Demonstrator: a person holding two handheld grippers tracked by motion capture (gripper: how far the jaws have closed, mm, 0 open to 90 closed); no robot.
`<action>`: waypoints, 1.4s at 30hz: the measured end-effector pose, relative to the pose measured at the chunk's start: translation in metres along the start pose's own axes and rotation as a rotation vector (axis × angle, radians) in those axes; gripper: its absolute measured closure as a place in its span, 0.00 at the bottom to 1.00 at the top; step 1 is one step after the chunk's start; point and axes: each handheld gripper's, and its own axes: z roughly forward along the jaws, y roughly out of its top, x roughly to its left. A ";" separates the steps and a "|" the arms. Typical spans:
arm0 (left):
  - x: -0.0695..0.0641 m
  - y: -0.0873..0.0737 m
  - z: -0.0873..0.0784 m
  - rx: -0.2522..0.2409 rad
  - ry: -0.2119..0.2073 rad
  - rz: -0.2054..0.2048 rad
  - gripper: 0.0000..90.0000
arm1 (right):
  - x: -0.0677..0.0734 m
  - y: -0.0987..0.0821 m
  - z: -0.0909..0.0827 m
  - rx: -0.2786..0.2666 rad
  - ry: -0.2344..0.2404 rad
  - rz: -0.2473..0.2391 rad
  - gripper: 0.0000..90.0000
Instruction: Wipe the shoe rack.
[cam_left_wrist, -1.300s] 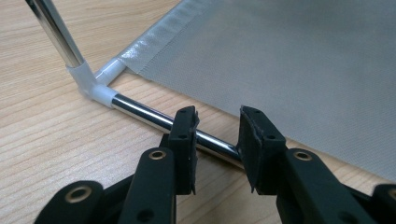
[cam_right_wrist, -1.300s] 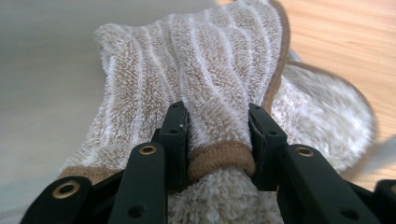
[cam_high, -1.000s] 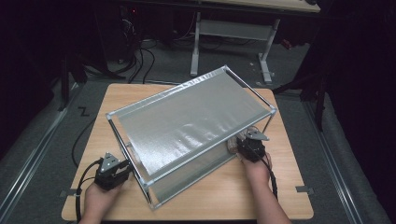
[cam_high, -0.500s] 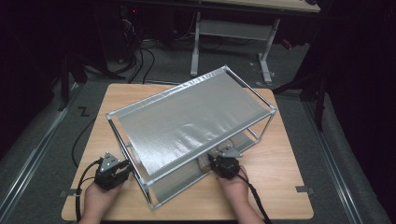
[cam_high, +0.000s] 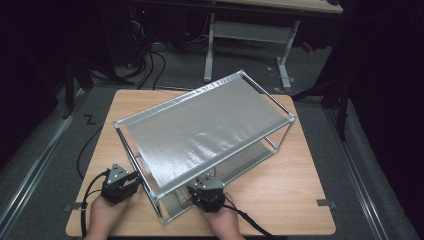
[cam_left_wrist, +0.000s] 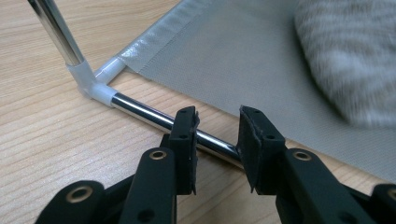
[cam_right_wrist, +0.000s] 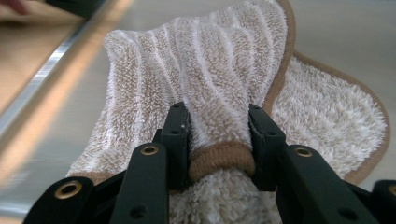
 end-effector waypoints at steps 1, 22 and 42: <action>0.000 0.000 0.000 0.000 0.000 0.000 0.75 | 0.007 0.001 0.000 0.002 0.020 -0.005 0.72; -0.001 0.000 0.000 0.001 0.004 0.005 0.75 | 0.014 0.004 0.007 0.015 0.048 -0.049 0.72; 0.000 0.000 0.000 -0.001 0.004 0.003 0.75 | -0.091 0.000 0.002 0.019 -0.138 0.079 0.71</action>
